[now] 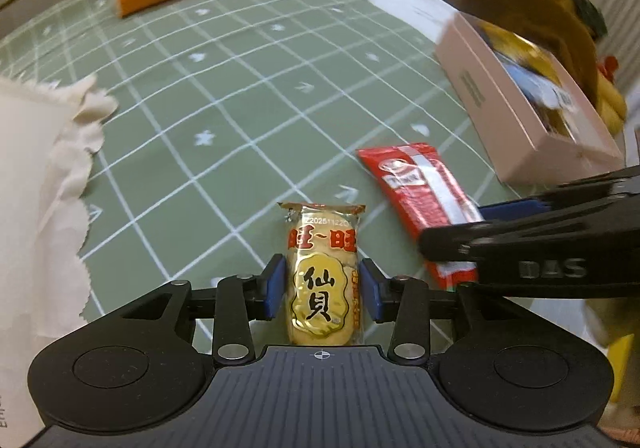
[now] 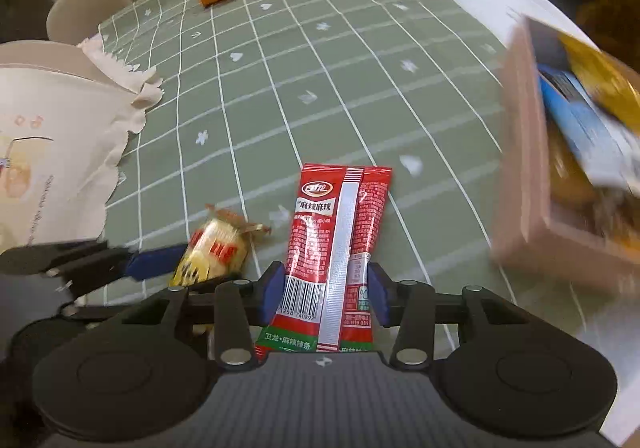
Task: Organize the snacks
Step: 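Lift the rice cracker with the left gripper while the right regrips the red pack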
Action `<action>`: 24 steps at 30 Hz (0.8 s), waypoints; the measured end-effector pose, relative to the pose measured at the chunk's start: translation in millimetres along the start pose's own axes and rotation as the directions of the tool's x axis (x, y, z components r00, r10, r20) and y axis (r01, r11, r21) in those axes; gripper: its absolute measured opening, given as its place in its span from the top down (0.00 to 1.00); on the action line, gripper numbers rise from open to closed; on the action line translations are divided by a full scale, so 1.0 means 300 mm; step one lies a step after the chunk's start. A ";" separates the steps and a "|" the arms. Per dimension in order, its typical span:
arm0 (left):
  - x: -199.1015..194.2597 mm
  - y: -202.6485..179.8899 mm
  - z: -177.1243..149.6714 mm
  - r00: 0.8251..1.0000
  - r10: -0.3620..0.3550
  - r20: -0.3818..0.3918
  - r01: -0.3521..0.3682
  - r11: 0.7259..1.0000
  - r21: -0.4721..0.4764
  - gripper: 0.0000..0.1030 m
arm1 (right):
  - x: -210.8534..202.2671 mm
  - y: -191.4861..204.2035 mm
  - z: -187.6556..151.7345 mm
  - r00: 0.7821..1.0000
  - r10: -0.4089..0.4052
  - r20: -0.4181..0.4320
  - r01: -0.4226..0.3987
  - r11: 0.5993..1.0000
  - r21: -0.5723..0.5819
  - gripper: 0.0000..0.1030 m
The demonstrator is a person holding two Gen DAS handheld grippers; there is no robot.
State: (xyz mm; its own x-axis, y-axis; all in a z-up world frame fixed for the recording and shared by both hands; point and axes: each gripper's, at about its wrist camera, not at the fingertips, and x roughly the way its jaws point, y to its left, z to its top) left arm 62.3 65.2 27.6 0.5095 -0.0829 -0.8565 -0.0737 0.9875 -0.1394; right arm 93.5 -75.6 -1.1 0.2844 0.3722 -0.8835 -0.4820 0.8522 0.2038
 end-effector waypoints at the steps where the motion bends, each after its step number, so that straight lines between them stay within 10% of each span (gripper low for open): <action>1: 0.001 -0.009 -0.004 1.000 -0.002 0.002 0.002 1.000 0.015 0.56 | -0.015 -0.010 -0.017 1.000 0.000 0.006 0.000 1.000 0.014 0.57; 13: -0.003 -0.069 -0.045 0.984 -0.174 -0.041 0.174 0.985 -0.013 0.60 | -0.114 -0.174 -0.242 0.996 -0.085 0.014 0.080 0.975 0.208 0.57; 24: 0.018 -0.216 -0.050 0.991 -0.118 -0.067 0.124 0.988 0.094 0.58 | -0.130 -0.256 -0.360 0.980 -0.187 0.063 0.170 0.964 0.205 0.38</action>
State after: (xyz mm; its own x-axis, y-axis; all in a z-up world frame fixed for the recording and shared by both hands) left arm 56.9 -1.3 24.7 0.4564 -0.2071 -0.8653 0.0710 0.9779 -0.1966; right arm 29.9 -195.4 -27.9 0.4214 0.2291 -0.8775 -0.2458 0.9602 0.1326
